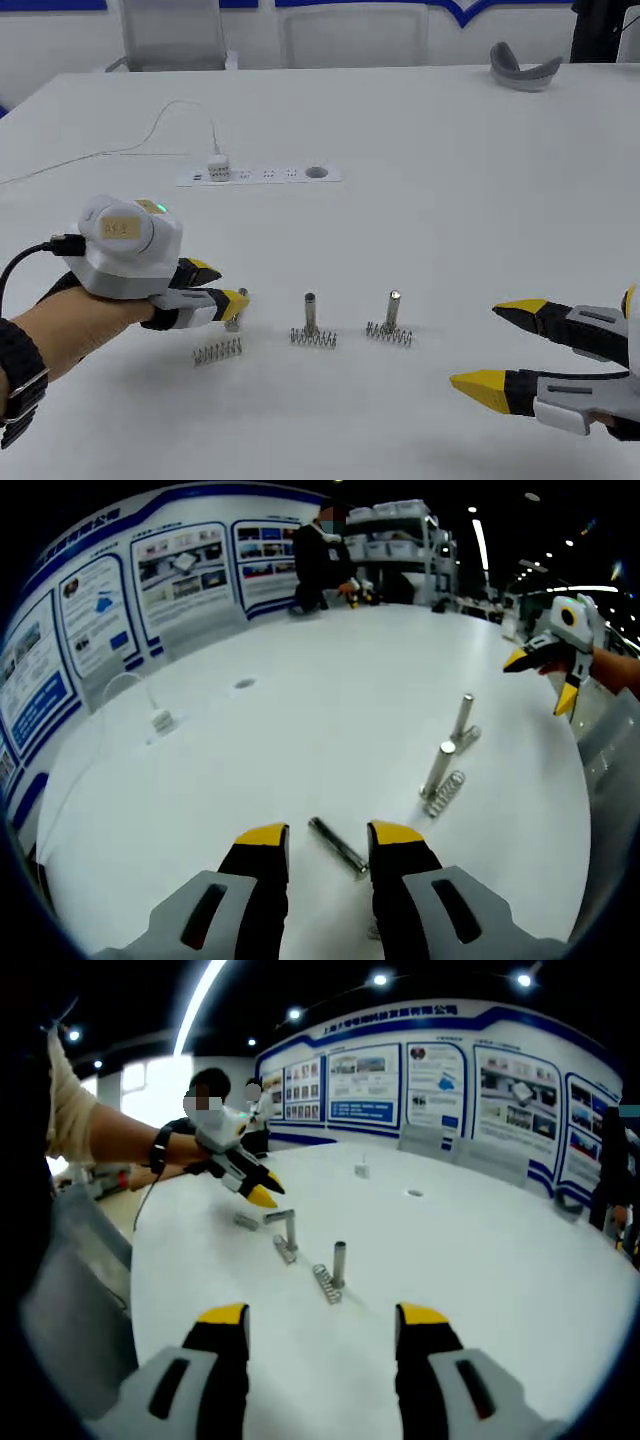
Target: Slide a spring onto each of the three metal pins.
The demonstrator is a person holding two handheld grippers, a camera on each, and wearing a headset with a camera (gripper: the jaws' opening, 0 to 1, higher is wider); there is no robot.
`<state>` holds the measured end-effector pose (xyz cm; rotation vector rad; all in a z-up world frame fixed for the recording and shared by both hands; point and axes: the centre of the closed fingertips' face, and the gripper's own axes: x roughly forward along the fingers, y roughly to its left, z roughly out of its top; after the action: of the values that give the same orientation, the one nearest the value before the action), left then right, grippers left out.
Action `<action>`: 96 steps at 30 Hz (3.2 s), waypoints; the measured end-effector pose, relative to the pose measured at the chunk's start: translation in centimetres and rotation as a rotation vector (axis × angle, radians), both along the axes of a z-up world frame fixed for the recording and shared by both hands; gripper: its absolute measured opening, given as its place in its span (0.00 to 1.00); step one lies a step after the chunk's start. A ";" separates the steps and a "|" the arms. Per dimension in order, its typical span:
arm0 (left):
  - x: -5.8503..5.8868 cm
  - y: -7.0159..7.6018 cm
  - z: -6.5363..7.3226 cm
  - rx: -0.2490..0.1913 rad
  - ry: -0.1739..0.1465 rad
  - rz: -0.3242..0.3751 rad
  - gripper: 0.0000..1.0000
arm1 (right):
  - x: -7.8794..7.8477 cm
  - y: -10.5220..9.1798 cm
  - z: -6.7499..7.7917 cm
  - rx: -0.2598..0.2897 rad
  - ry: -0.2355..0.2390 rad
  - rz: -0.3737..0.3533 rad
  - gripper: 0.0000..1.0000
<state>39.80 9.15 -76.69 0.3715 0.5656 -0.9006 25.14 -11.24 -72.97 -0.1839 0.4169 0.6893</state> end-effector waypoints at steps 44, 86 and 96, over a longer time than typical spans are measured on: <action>1.3 -1.1 -2.7 0.130 0.152 0.118 0.14 | -0.1 -0.4 -0.5 -0.013 0.006 -0.006 0.60; 1.2 -0.4 -3.2 0.247 0.181 0.081 0.10 | -0.2 -0.3 -0.5 -0.010 0.009 -0.015 0.60; 1.3 0.0 -3.3 0.281 0.228 0.094 0.12 | -0.2 -0.2 -0.6 -0.010 0.011 -0.011 0.60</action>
<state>41.12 9.18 -80.01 0.4944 0.9178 -0.7783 24.95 -11.46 -73.58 -0.1870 0.4314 0.6781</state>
